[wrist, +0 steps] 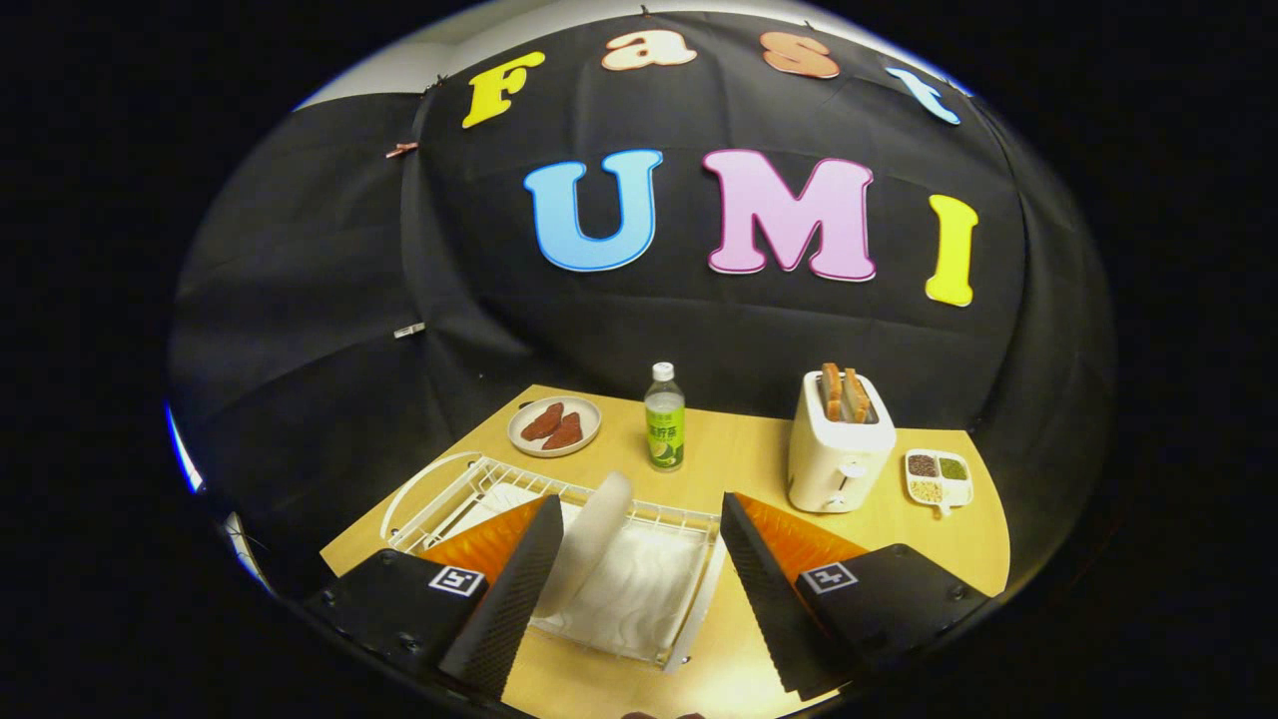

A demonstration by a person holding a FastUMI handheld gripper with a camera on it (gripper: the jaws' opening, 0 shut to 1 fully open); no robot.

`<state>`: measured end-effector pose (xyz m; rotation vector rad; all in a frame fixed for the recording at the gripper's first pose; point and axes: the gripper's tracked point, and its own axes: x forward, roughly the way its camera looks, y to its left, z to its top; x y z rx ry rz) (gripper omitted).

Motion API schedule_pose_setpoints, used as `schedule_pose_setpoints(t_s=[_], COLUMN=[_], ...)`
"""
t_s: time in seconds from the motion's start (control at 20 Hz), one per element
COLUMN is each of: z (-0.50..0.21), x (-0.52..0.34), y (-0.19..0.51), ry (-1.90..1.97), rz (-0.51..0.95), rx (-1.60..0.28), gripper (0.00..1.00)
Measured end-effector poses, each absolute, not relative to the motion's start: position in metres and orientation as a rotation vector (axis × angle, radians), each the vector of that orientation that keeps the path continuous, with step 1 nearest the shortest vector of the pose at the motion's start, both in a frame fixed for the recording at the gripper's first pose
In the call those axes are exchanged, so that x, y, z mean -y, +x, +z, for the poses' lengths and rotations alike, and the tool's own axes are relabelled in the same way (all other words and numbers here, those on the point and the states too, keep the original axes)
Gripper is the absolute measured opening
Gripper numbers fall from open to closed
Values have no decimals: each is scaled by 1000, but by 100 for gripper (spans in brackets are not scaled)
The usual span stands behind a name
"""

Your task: Take the plate from the dish rack, then take the spoon from the basket and place it into the plate.

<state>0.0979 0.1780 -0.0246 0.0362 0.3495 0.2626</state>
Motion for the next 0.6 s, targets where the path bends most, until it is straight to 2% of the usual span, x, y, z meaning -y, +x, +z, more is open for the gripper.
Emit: schedule_pose_setpoints(t_s=[0.15,0.5,0.6], z=[-41,-114,-128], x=[-194,-194,-195], y=[114,147,149], ry=[4,65,98], rz=[252,127,110], rx=[-414,-681,-732], gripper=[99,99,93])
